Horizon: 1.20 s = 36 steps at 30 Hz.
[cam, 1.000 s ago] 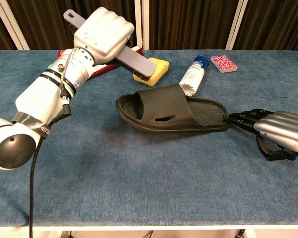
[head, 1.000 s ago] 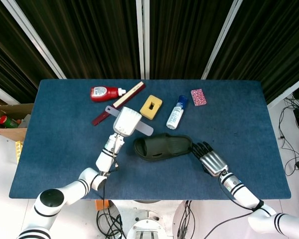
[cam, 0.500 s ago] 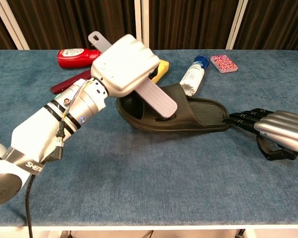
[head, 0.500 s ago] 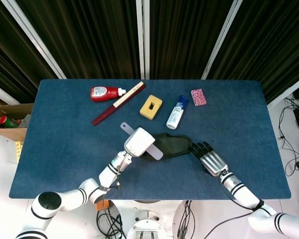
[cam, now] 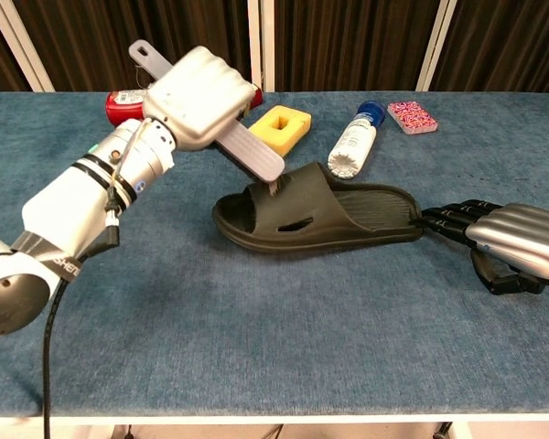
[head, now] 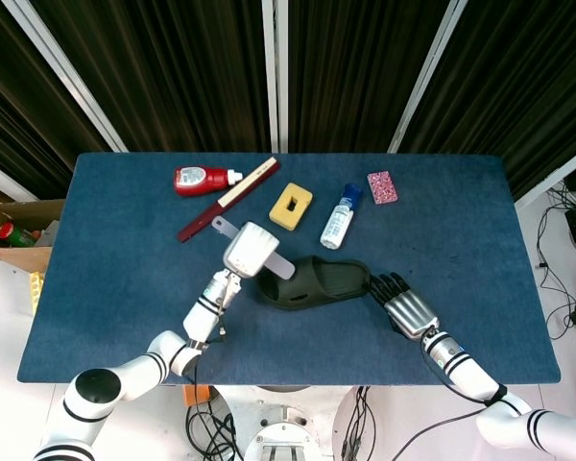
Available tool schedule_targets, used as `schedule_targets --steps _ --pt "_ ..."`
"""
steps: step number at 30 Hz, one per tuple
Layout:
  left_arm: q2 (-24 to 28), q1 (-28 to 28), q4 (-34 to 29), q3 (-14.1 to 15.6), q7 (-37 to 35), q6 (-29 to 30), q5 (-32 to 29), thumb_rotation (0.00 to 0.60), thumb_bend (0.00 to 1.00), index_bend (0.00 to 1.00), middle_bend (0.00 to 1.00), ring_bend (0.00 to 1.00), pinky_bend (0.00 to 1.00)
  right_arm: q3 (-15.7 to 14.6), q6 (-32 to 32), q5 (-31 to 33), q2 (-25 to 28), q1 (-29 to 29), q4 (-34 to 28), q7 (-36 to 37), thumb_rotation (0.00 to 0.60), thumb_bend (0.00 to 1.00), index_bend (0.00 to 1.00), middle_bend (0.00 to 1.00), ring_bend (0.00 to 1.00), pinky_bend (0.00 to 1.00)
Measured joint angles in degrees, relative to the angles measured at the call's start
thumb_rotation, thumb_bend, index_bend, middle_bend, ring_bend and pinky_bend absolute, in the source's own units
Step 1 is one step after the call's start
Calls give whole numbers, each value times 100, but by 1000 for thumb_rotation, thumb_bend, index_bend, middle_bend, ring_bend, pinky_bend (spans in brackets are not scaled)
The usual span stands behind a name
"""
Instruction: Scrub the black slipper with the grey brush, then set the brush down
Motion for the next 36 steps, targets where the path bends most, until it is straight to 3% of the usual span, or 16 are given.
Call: schedule_targets --steps 5,11,15,19,22,29,36 --pt "216 -2 67 -410 -159 35 -356 600 563 1000 1000 1000 1000 3 11 1 17 0 -25 -4 578 987 0 26 0 0" --pt "539 163 -575 -547 -498 298 -462 600 563 1000 1000 1000 1000 3 60 -20 16 -9 -31 9 579 979 0 21 0 0" --pt "809 380 -1344 -545 -723 415 -519 600 563 1000 1000 1000 1000 8 204 -82 1 -35 -14 29 580 935 0 3 0 0" --pt "1102 728 -2133 -407 -822 499 -587 600 564 1000 1000 1000 1000 2 612 -324 -31 -83 50 227 579 786 0 0 0 0" --pt "1297 1048 -2491 -248 -874 520 -698 600 563 1000 1000 1000 1000 -19 1110 -626 -51 -131 130 574 578 773 0 0 0 0" --pt "1361 1424 -2323 8 -1008 419 -937 600 563 1000 1000 1000 1000 11 2512 -1261 -32 -289 281 1280 579 776 0 0 0 0" --pt "1102 1556 -1572 122 -1175 398 -955 600 563 1000 1000 1000 1000 344 3466 -1502 385 -388 -135 1508 578 778 0 0 0 0"
